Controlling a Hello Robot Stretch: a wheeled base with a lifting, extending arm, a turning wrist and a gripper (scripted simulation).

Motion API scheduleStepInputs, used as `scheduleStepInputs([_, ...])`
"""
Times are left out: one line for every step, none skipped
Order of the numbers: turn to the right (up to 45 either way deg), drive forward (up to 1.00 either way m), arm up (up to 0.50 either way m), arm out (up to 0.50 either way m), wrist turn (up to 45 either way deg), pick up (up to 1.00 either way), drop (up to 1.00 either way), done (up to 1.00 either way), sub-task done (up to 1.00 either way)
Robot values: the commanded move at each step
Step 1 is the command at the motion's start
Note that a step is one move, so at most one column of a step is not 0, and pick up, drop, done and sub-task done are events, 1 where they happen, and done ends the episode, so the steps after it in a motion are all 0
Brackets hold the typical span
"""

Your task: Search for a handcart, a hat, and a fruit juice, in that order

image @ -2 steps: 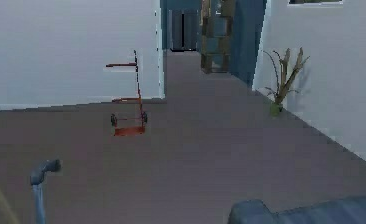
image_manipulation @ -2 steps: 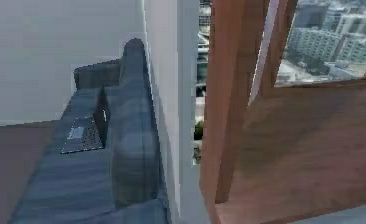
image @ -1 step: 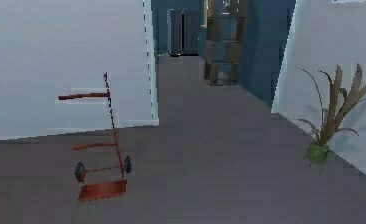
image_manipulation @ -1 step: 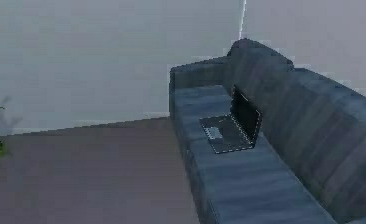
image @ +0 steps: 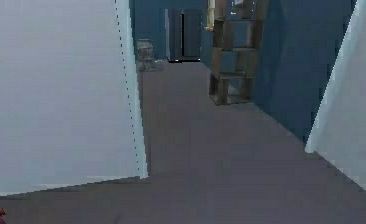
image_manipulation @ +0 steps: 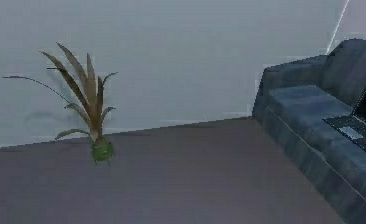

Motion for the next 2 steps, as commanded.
scheduleStepInputs([-3.0, 0.00, 0.00, 0.00, 0.0, 0.00, 0.00, 0.00, 0.00])
scheduleStepInputs([0.0, 1.00, 0.00, 0.00, 0.0, 0.00, 0.00, 0.00, 0.00])
